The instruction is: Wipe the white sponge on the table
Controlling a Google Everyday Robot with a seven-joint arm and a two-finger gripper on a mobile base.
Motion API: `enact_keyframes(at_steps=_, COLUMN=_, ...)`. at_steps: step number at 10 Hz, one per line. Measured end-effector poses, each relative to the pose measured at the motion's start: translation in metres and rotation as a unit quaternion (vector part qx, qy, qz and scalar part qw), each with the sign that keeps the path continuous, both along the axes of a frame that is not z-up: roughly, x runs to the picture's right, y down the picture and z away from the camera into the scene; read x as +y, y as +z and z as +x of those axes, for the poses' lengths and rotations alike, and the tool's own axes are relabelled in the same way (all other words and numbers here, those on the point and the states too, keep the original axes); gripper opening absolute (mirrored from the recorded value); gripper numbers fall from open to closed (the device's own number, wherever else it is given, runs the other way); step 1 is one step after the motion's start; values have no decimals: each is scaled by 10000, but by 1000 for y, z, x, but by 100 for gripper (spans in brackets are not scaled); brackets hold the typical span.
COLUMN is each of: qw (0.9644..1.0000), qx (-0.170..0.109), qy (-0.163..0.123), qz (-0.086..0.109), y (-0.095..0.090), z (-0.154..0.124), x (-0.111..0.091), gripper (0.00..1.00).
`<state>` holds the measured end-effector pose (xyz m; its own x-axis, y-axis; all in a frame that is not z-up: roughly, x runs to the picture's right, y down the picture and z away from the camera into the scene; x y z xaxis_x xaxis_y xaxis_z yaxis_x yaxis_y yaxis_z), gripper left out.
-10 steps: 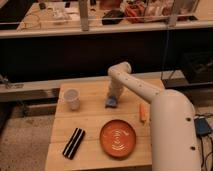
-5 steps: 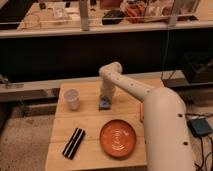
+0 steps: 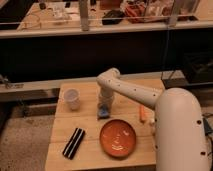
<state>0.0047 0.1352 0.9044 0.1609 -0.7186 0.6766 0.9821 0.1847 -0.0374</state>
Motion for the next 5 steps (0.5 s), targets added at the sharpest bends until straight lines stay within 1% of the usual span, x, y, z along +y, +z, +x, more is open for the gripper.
enact_keyframes(at_steps=1, qw=10000, qx=27, qy=24, qz=-23, y=-3, z=5, x=8, gripper=38)
enact_keyframes(at_steps=3, qw=9998, qx=160, qy=144, qz=-32, y=-9, z=27, x=17, gripper=38)
enact_keyframes(at_steps=5, qw=9985, qx=413, qy=366, qz=43, y=-18, z=65, x=21, gripper=38)
